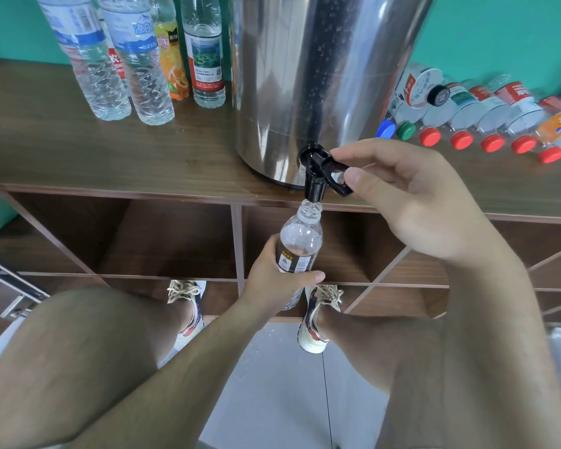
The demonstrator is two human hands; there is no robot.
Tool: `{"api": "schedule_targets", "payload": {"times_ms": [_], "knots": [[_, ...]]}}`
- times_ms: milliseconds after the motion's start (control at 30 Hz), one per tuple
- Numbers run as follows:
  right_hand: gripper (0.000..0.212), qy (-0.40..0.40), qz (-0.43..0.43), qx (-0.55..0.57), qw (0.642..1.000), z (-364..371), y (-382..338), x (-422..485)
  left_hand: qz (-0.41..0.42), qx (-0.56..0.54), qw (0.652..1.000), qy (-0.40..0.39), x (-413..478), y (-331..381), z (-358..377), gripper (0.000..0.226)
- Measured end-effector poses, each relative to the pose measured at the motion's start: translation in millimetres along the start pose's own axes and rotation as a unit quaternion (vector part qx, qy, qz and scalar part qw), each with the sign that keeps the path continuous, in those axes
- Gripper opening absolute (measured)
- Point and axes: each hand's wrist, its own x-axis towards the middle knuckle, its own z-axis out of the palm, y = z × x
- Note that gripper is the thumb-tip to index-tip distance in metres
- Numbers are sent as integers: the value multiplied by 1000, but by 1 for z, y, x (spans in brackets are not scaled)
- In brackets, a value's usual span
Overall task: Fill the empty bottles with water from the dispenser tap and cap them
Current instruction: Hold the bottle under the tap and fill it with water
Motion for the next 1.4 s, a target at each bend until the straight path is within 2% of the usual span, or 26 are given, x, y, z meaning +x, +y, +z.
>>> {"api": "schedule_targets", "payload": {"times_ms": [500,967,1133,1400], "knots": [[23,4,-11,10,1000,3,6,2,3,7,1000,-4,3,-3,1,63],[21,7,-20,9,1000,2,3,1,8,-3,1000,1,5,-8,1,75],[31,-16,-76,-28,997,-3,3,0,4,-1,1000,3,4,-7,2,75],[34,-20,-63,-30,997,-4,7,1,4,11,1000,0,4,-5,1,76]]}}
